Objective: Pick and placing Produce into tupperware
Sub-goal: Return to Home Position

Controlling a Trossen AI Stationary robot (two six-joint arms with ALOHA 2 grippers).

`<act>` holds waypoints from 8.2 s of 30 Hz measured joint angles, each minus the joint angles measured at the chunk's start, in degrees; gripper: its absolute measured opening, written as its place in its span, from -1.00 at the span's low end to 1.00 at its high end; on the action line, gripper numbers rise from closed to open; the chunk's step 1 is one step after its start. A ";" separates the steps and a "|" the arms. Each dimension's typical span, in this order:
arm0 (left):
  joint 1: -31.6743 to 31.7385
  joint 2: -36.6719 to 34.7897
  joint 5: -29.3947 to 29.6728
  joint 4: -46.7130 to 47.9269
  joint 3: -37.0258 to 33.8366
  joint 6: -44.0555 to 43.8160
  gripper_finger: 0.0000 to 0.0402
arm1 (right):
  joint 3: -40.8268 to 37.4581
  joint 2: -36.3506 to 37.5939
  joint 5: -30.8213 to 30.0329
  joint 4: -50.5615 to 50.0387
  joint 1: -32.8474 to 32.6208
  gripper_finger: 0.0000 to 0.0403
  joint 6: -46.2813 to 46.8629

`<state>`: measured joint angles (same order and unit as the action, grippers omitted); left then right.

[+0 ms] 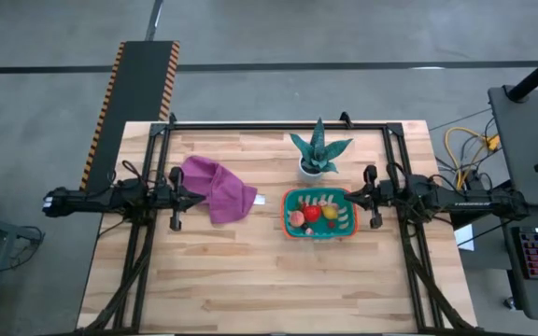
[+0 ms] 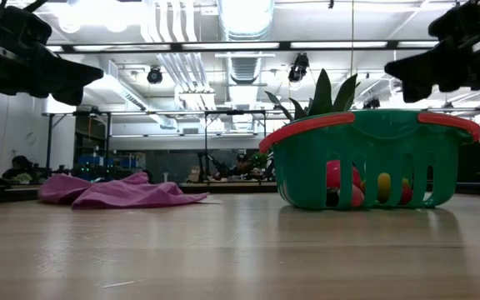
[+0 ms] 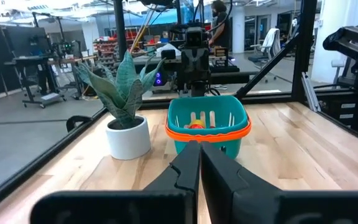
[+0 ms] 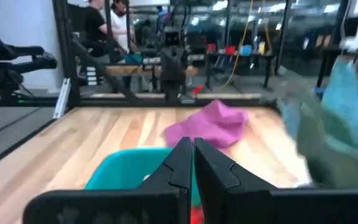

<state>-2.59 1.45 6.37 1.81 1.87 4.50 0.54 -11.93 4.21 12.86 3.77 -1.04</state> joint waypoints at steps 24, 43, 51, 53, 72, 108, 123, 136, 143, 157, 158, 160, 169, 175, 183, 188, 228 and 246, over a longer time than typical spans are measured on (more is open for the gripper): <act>0.00 0.00 1.63 0.74 0.11 0.20 -1.00 | 0.07 11.96 -11.37 -11.43 -16.27 -0.96 -0.52; -0.02 0.11 -1.77 0.59 0.02 0.11 -1.00 | 0.07 11.02 -11.78 -11.45 -16.24 -0.96 -0.57; -0.04 0.15 -3.72 0.57 -0.02 -1.17 -1.00 | 0.07 11.02 -13.27 -11.20 -16.24 -0.96 -1.87; -0.04 0.15 -3.75 0.54 -0.02 -1.45 -1.00 | 0.07 11.02 -13.31 -11.19 -16.22 -0.96 -1.94; -0.04 0.66 -4.24 0.15 -0.07 -2.64 -1.00 | 0.04 10.71 -13.31 -11.11 -16.22 -0.96 -1.97; -0.04 0.81 -4.22 -0.02 -0.07 -2.61 -1.00 | 0.00 10.65 -13.29 -10.91 -16.24 -0.96 11.35; -0.04 0.79 -4.22 -0.02 -0.07 -2.61 -1.00 | 0.00 10.63 -13.29 -10.91 -16.24 -0.96 11.35; -0.04 0.81 -4.22 -0.01 -0.04 -2.61 -1.00 | 0.00 10.65 -13.29 -10.91 -16.24 -0.96 11.35; -0.04 0.80 -4.22 0.00 -0.04 -2.61 -1.00 | 0.00 10.65 -13.29 -10.90 -16.24 -0.96 11.37; -0.09 0.92 -4.22 0.02 -0.02 -2.61 -1.00 | 0.02 10.65 -13.29 -10.91 -16.24 -0.96 11.37; -0.09 0.92 -4.22 0.02 -0.02 -2.61 -1.00 | 0.02 10.63 -13.29 -10.90 -16.24 -0.96 11.36; -0.09 0.92 -4.22 0.01 -0.02 -2.61 -1.00 | 0.02 10.64 -13.29 -10.91 -16.24 -0.96 11.35; -0.07 0.92 -4.22 0.01 -0.02 -2.61 -1.00 | 0.04 10.65 -13.29 -10.91 -16.24 -0.96 11.37; -0.07 0.92 -4.22 0.00 -0.02 -2.61 -1.00 | 0.04 10.65 -13.29 -10.91 -16.24 -0.96 11.37; -0.04 0.92 -4.22 0.00 -0.02 -2.61 -1.00 | 0.04 10.65 -13.29 -10.91 -16.24 -0.96 11.35; -0.04 0.92 -4.22 0.00 -0.02 -2.61 -1.00 | 0.04 10.65 -13.29 -10.89 -16.24 -0.96 11.36; -0.09 0.94 -4.22 0.00 -0.02 -2.61 -1.00 | 0.04 10.65 -13.27 -10.91 -16.24 -0.96 11.37; -0.07 0.94 -4.22 0.00 0.00 -2.61 -1.00 | 0.04 10.65 -13.29 -10.91 -16.24 -0.96 11.36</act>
<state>-2.66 2.39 2.15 1.80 1.87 1.89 0.58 -1.28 -9.08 1.96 -12.47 10.32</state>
